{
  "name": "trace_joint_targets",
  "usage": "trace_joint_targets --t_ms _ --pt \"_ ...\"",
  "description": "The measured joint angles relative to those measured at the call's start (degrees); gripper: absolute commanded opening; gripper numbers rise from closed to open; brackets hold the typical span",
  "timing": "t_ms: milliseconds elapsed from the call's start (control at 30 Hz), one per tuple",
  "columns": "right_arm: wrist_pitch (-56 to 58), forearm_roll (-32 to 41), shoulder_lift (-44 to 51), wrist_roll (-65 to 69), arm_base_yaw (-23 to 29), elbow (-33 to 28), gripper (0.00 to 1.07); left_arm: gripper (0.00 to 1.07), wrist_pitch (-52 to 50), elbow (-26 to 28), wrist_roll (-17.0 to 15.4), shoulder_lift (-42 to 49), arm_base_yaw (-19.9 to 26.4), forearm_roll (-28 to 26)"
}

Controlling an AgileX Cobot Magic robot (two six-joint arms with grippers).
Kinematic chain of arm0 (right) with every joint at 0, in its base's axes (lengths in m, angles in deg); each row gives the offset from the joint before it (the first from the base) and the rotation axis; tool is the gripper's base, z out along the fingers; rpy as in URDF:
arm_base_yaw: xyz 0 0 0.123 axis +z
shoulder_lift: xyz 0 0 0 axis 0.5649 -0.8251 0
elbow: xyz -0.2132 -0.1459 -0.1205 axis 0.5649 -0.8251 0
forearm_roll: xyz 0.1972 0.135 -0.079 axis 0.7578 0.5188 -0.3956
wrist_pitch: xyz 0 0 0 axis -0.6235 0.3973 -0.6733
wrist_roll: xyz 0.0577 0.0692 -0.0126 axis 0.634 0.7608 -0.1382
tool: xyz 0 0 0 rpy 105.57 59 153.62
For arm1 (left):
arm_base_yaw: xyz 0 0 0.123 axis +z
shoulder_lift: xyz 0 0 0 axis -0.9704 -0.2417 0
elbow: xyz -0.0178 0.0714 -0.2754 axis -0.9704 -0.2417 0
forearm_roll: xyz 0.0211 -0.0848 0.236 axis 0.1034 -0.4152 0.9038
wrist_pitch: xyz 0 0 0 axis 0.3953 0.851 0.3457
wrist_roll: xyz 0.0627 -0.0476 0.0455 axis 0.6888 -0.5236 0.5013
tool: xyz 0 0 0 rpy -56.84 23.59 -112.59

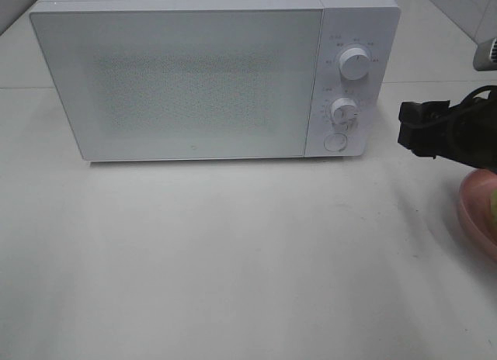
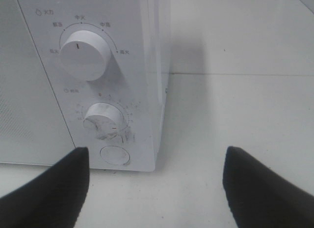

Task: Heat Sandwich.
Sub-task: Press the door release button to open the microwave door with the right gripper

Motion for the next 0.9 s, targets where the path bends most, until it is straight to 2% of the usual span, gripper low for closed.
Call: trace_joint_targets --t_ms 67,267,333,467,767,900 --pt "-1.9 1.1 -0.7 -0.6 1.0 -0.5 0.74 1.00 0.0 0.0 0.0 0.0 0.0 0.0" --pt "-16.0 7.7 -7.3 -2.1 8.7 -3.4 0.74 1.00 0.0 0.0 0.0 0.0 0.0 0.0" --pt "-17.5 8.4 -8.2 -2.1 9.6 -3.6 0.74 1.00 0.0 0.0 0.0 0.0 0.0 0.0" --pt "-24.7 13.2 -13.2 -2.1 15.0 -3.8 0.74 1.00 0.0 0.0 0.0 0.0 0.0 0.0" --pt "-26.3 23.1 -18.6 -2.1 23.2 -3.8 0.74 1.00 0.0 0.0 0.0 0.0 0.0 0.0" --pt "-26.4 24.3 -19.7 -2.1 25.0 -3.8 0.74 1.00 0.0 0.0 0.0 0.0 0.0 0.0"
